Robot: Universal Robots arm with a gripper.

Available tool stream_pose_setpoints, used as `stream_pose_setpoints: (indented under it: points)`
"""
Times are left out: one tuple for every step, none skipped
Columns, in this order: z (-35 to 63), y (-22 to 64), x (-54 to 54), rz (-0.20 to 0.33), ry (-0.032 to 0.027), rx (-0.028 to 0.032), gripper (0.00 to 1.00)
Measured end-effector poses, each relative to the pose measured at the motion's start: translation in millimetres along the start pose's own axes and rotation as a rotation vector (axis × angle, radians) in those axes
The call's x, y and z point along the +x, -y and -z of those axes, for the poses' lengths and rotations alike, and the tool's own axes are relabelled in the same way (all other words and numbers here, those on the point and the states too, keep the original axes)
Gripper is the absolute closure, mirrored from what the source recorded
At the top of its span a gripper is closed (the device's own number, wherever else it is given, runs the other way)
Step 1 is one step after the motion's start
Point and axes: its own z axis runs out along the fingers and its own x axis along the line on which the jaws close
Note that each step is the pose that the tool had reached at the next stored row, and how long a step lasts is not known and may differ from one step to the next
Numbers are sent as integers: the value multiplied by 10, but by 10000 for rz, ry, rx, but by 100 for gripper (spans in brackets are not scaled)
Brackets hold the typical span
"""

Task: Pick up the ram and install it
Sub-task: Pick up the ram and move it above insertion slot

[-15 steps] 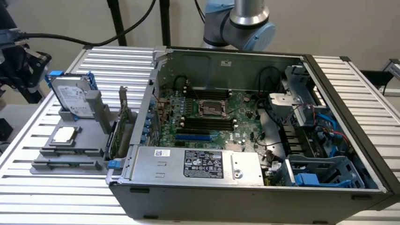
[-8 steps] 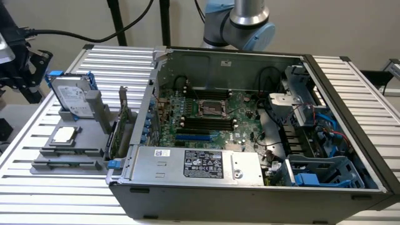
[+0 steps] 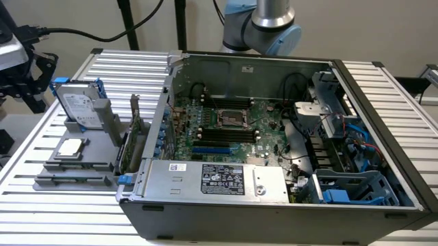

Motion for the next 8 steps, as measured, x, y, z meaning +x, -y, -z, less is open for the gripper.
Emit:
stream_pose_setpoints:
  points:
    - [-1, 0, 0, 179, 3, -4, 89]
    - [-2, 0, 0, 360, 7, -8, 89]
    - [-3, 0, 0, 538, 10, -12, 89]
    - [-5, 0, 0, 724, 13, -17, 89]
    - [-6, 0, 0, 904, 16, -21, 89]
    - [-8, 0, 1, 1089, 19, -25, 89]
    - [-9, 0, 0, 1270, 22, -29, 89]
    - [-11, 0, 0, 1448, 26, -34, 89]
